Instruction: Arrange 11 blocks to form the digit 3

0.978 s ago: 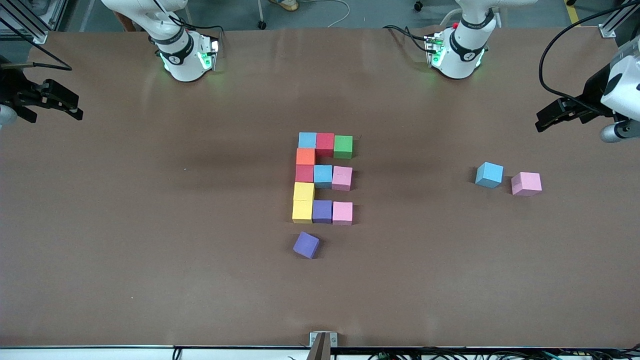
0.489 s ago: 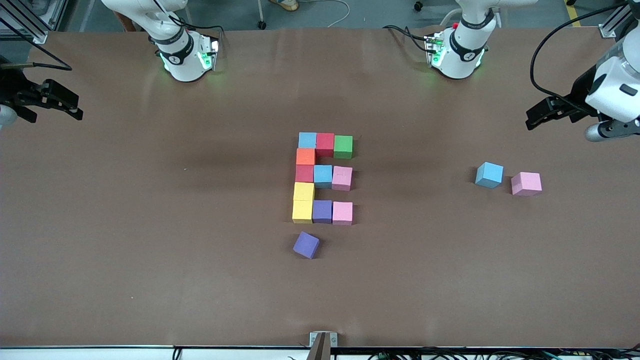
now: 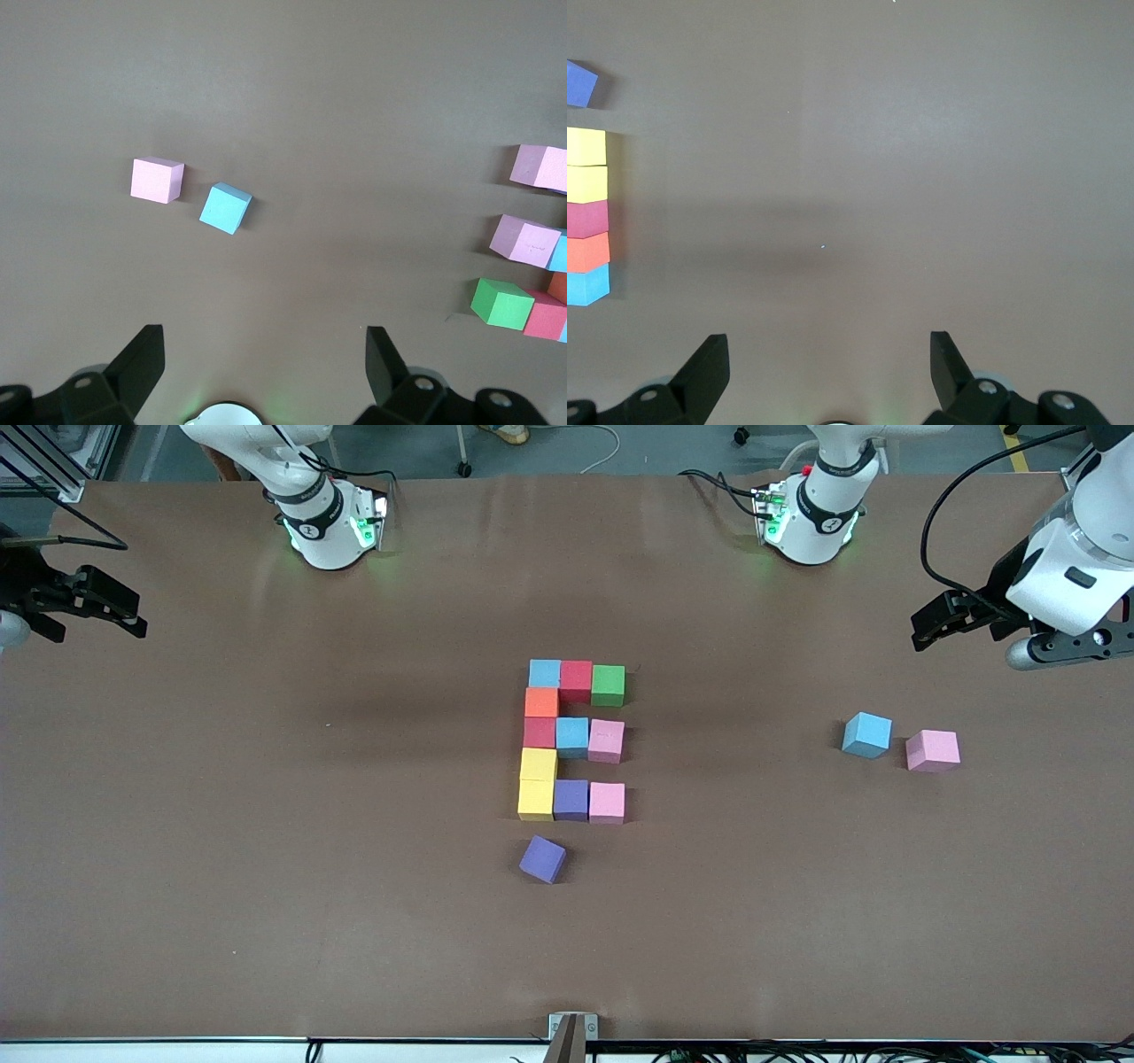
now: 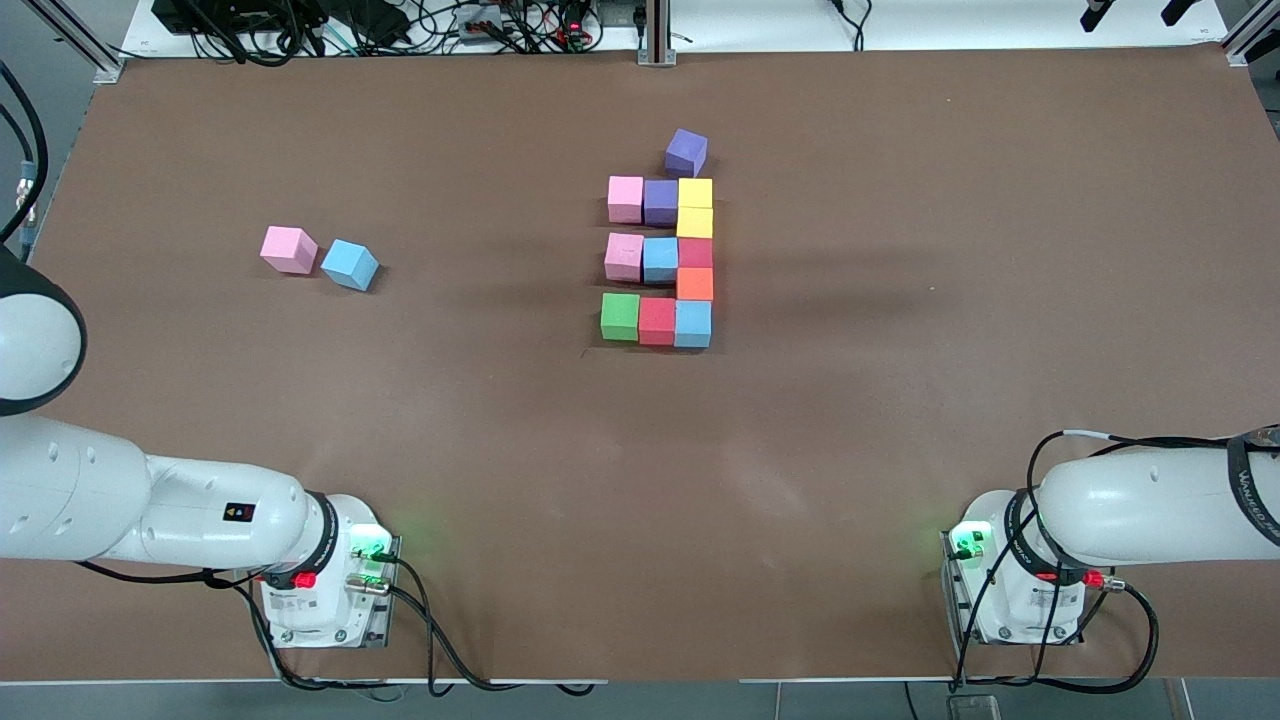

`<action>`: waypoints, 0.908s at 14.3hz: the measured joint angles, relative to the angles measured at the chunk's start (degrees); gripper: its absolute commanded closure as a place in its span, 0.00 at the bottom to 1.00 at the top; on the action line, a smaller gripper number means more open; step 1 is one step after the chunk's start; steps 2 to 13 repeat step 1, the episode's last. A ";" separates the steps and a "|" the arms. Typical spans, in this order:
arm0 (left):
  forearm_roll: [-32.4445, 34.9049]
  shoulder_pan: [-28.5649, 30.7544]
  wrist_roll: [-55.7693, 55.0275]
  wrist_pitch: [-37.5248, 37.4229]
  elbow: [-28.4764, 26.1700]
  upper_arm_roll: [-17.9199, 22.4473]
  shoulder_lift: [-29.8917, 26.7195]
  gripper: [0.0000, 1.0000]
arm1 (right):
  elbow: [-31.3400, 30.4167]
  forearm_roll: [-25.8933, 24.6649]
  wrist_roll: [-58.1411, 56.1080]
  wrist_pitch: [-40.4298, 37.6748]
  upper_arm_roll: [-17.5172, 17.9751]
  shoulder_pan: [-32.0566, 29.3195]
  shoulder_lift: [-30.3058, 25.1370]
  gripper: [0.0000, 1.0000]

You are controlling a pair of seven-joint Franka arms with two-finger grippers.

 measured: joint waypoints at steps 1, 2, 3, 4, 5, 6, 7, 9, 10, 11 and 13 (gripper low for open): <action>0.00 0.02 0.00 0.01 0.00 0.00 0.00 0.00 | 0.00 0.00 0.00 0.00 0.00 0.00 0.00 0.00; 0.00 0.02 0.00 0.01 0.00 0.00 0.00 0.00 | 0.00 0.00 0.00 0.00 0.00 0.00 0.00 0.00; 0.00 0.02 0.00 0.01 0.00 0.00 0.00 0.00 | 0.00 0.00 0.00 0.00 0.00 0.00 0.00 0.00; 0.00 0.02 0.00 0.01 0.00 0.00 0.00 0.00 | 0.00 0.00 0.00 0.00 0.00 0.00 0.00 0.00; 0.00 0.02 0.00 0.01 0.00 0.00 0.00 0.00 | 0.00 0.00 0.00 0.00 0.00 0.00 0.00 0.00; 0.00 0.02 0.00 0.01 0.00 0.00 0.00 0.00 | 0.00 0.00 0.00 0.00 0.00 0.00 0.00 0.00; 0.00 0.02 0.00 0.01 0.00 0.00 0.00 0.00 | 0.00 0.00 0.00 0.00 0.00 0.00 0.00 0.00; 0.00 0.02 0.00 0.01 0.00 0.00 0.00 0.00 | 0.00 0.00 0.00 0.00 0.00 0.00 0.00 0.00; 0.00 0.02 0.00 0.01 0.00 0.00 0.00 0.00 | 0.00 0.00 0.00 0.00 0.00 0.00 0.00 0.00; 0.00 0.02 0.00 0.01 0.00 0.00 0.00 0.00 | 0.00 0.00 0.00 0.00 0.00 0.00 0.00 0.00; 0.00 0.02 0.00 0.01 0.00 0.00 0.00 0.00 | 0.00 0.00 0.00 0.00 0.00 0.00 0.00 0.00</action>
